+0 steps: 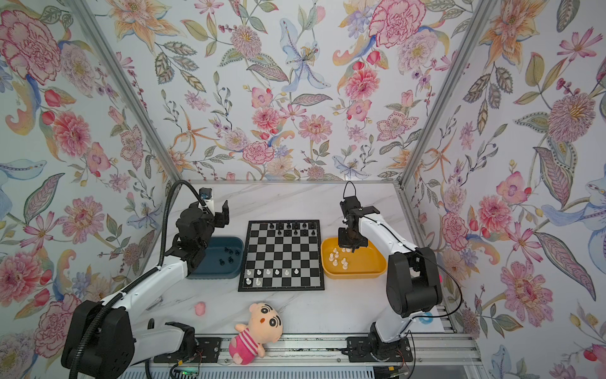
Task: Set up the chess pieces on the board
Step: 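Close the right gripper on the white pawn and lift it, then carry the white pawn to the board's nearest rank and release it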
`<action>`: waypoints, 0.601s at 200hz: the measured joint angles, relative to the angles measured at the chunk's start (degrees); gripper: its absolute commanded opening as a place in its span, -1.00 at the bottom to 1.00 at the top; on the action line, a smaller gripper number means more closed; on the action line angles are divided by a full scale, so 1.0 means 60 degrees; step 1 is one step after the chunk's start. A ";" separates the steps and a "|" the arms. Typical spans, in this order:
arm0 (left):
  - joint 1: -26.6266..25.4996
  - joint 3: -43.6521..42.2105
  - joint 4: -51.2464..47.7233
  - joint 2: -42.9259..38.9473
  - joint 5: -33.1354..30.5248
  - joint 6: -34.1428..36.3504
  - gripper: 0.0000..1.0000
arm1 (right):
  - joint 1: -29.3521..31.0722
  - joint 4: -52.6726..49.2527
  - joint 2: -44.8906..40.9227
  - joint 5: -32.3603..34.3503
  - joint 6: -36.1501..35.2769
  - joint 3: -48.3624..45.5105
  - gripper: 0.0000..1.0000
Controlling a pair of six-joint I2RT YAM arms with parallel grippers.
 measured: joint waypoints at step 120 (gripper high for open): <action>-0.0015 -0.0845 0.0251 -0.1147 0.0018 0.0029 0.62 | 0.3151 -0.2415 -0.0448 0.0321 0.0863 0.1785 -1.00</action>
